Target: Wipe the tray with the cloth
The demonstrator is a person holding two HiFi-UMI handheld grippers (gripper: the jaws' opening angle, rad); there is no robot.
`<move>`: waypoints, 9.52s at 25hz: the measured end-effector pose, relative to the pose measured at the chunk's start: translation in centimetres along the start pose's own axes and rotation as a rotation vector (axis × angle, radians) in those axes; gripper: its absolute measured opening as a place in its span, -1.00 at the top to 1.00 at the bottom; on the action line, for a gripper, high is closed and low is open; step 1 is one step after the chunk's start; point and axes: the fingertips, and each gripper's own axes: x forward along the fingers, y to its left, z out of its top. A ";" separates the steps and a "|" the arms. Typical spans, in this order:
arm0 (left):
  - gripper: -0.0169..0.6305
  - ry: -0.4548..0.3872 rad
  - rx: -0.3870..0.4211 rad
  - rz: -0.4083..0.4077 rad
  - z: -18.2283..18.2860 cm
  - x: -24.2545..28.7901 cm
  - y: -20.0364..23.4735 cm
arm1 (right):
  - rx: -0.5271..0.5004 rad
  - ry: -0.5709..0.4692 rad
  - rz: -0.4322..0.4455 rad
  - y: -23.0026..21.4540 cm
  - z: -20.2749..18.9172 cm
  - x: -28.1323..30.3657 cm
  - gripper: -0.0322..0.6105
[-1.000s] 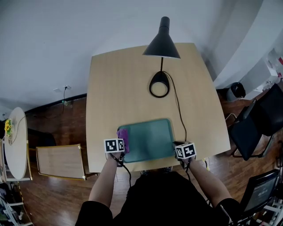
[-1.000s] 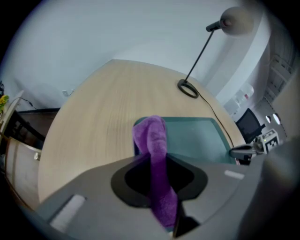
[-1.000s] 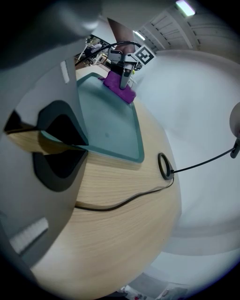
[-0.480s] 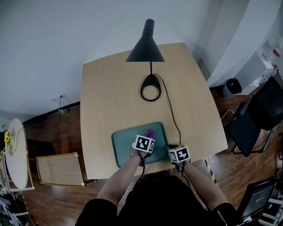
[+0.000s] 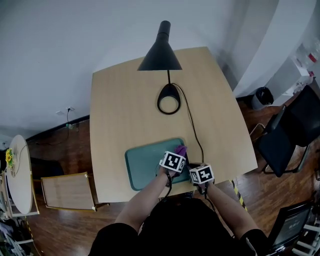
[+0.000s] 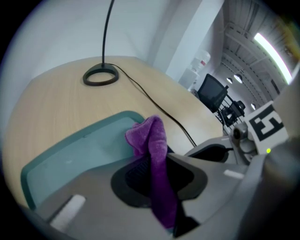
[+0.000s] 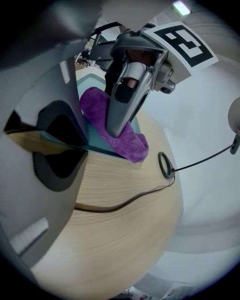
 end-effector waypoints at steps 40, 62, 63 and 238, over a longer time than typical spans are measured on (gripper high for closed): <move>0.64 -0.058 -0.177 0.079 -4.4 -5.0 6.4 | -0.001 -0.017 -0.012 0.3 1.2 -0.2 0.79; 0.64 -0.224 -0.275 0.046 -7.2 -10.3 10.1 | -0.002 0.002 -0.017 -0.8 0.3 -0.1 0.79; 0.64 -0.238 -0.311 0.076 -8.6 -11.4 11.8 | -0.003 0.004 -0.019 -0.8 0.3 -0.1 0.79; 0.64 0.238 0.778 0.193 -3.7 -7.7 15.6 | 0.049 -0.068 -0.019 -0.1 0.7 -0.8 0.81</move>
